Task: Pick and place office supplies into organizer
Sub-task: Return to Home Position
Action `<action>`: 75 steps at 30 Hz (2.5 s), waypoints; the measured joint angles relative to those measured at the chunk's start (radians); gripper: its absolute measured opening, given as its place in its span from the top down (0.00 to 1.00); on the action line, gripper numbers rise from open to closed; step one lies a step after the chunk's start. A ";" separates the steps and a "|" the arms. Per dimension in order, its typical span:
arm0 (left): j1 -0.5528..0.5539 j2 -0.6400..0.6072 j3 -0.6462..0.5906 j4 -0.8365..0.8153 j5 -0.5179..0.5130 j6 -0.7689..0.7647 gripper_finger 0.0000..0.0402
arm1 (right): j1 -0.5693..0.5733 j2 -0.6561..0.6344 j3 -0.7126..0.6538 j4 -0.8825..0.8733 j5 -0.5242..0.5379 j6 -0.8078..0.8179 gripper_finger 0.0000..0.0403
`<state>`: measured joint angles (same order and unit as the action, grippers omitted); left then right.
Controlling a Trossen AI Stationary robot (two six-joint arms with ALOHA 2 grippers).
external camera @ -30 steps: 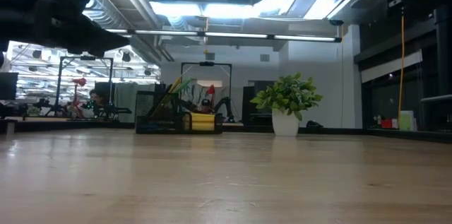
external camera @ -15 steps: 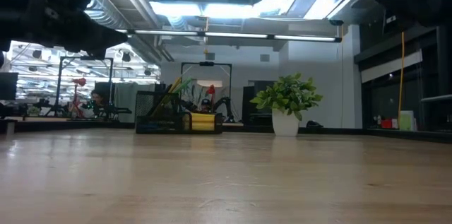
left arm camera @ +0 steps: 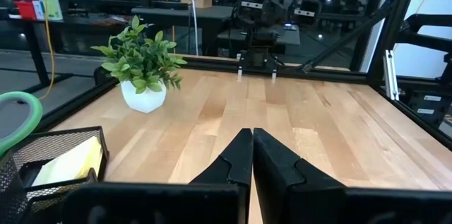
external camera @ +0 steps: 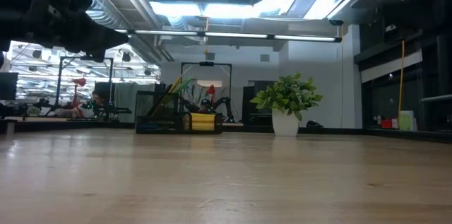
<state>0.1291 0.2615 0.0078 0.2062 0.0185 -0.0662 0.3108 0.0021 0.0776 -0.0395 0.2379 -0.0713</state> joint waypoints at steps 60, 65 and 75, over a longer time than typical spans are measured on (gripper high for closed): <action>0.000 0.000 0.000 0.000 -0.001 0.000 0.99 | -0.191 0.002 -0.071 0.112 -0.163 0.091 0.97; 0.000 0.000 0.000 0.000 -0.001 0.000 0.98 | -0.191 0.002 -0.071 0.112 -0.163 0.090 0.97; 0.000 0.000 0.000 0.000 -0.001 0.000 0.99 | -0.191 0.002 -0.071 0.112 -0.162 0.090 0.97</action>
<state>0.1291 0.2615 0.0078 0.2062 0.0177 -0.0658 0.1196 0.0040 0.0067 0.0727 0.0761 0.0185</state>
